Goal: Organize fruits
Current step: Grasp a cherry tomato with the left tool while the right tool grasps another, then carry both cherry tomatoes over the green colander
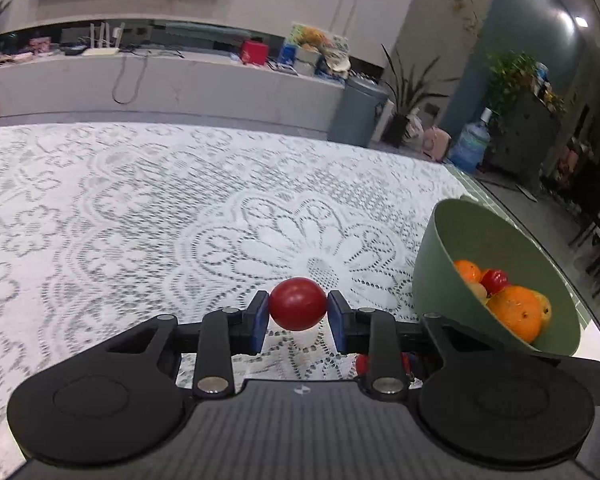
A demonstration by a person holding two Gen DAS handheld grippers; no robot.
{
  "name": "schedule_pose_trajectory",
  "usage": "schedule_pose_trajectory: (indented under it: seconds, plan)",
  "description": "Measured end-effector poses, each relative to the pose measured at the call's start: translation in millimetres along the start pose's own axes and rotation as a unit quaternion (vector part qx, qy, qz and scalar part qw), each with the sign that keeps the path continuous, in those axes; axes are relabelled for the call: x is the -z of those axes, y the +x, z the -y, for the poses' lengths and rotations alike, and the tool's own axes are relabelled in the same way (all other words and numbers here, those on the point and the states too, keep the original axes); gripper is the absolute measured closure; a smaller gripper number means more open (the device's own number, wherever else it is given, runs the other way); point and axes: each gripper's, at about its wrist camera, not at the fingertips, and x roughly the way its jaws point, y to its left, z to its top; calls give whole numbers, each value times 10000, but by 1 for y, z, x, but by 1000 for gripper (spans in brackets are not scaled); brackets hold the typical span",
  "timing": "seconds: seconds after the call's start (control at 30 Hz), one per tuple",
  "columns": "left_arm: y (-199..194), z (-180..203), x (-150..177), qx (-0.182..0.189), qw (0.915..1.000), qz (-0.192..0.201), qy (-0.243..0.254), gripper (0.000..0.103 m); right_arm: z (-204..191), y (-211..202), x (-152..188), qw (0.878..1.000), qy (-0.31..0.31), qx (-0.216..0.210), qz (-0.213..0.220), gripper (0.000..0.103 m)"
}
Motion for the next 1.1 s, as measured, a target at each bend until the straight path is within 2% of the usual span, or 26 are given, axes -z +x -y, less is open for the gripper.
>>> schedule_pose_trajectory:
  seconds: [0.23, 0.5, 0.7, 0.8, 0.97, 1.1]
  plan:
    - [-26, 11, -1, -346, 9994, 52, -6, 68, -2, -24, -2, 9993, -84, -155, 315, 78]
    - [-54, 23, 11, -490, 9986, 58, -170, 68, 1, -58, -3, 9976, -173, -255, 625, 78]
    - [-71, 39, 12, -489, 9986, 124, -168, 68, 9, -82, -5, 9958, -173, -169, 883, 78]
    - [-77, 52, 10, -454, 9988, 187, -45, 68, 18, -94, -6, 9946, -81, -65, 1031, 78]
    - [-77, 76, 2, -339, 9989, 248, 187, 68, 39, -112, -5, 9909, 34, 375, 1290, 78]
    - [-70, 100, -6, -221, 9982, 272, 487, 68, 62, -120, -11, 9889, 201, 568, 1357, 78]
